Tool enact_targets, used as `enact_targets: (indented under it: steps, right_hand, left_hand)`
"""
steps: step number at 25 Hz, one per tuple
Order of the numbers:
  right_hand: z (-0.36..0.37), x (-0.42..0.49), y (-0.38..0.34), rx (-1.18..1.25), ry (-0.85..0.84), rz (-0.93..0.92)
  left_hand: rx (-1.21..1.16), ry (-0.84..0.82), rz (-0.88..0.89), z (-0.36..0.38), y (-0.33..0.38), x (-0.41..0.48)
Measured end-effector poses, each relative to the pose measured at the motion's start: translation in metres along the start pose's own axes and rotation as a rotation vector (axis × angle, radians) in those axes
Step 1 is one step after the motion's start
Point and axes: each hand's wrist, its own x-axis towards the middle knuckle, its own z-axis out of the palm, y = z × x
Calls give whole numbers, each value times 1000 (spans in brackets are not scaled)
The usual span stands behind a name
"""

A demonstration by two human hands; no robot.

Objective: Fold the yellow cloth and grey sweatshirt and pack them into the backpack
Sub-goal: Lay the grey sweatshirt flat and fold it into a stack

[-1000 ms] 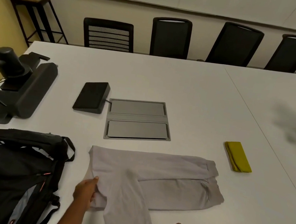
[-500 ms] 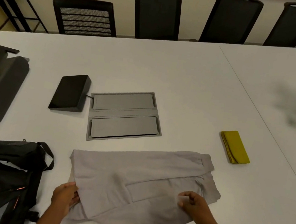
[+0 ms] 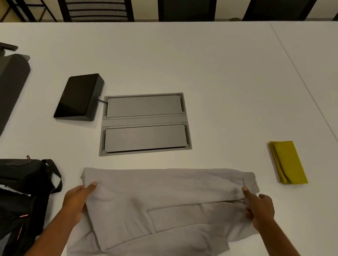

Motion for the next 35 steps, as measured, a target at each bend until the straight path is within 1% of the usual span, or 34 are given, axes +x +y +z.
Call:
enact_targets:
  steps: [3, 8, 12, 13, 15, 17, 19, 21, 23, 26, 28, 30, 33, 35]
  right_hand:
    - [1, 16, -17, 35, -73, -1]
    - [-2, 35, -23, 144, -93, -4]
    - [-5, 41, -31, 255, -100, 80]
    - [-8, 41, -33, 278, -118, 74]
    - [-16, 38, -32, 329, -99, 6]
    - [-26, 37, -22, 246, -60, -61]
    - [-32, 38, -9, 78, -112, -48]
    - [-33, 41, -7, -21, -179, -27]
    - [-29, 47, -18, -26, -213, -44]
    - [-19, 64, -37, -37, -192, -96]
    - [-14, 77, -46, -44, -209, -128]
    - [-13, 88, -48, 10, -228, -131]
    - [-12, 92, -45, 19, -203, -145]
    - [-11, 92, -44, -67, -200, -206]
  left_hand:
    - [78, -2, 38, -1, 5, 18]
    - [140, -1, 129, -5, 11, 40]
    - [166, -5, 171, -3, 20, 53]
    - [161, -5, 178, -2, 23, 54]
    - [130, 11, 197, 1, 30, 55]
    - [136, 21, 201, 4, 33, 57]
    - [160, 12, 178, 3, 32, 57]
    - [106, -32, 129, 2, 35, 54]
    - [75, -73, 105, 1, 45, 50]
    - [100, -92, 121, 1, 57, 50]
    - [113, -60, 146, 3, 60, 53]
    - [97, -24, 150, 3, 58, 59]
    - [89, 20, 135, 0, 50, 68]
    - [212, 64, 184, 0, 48, 70]
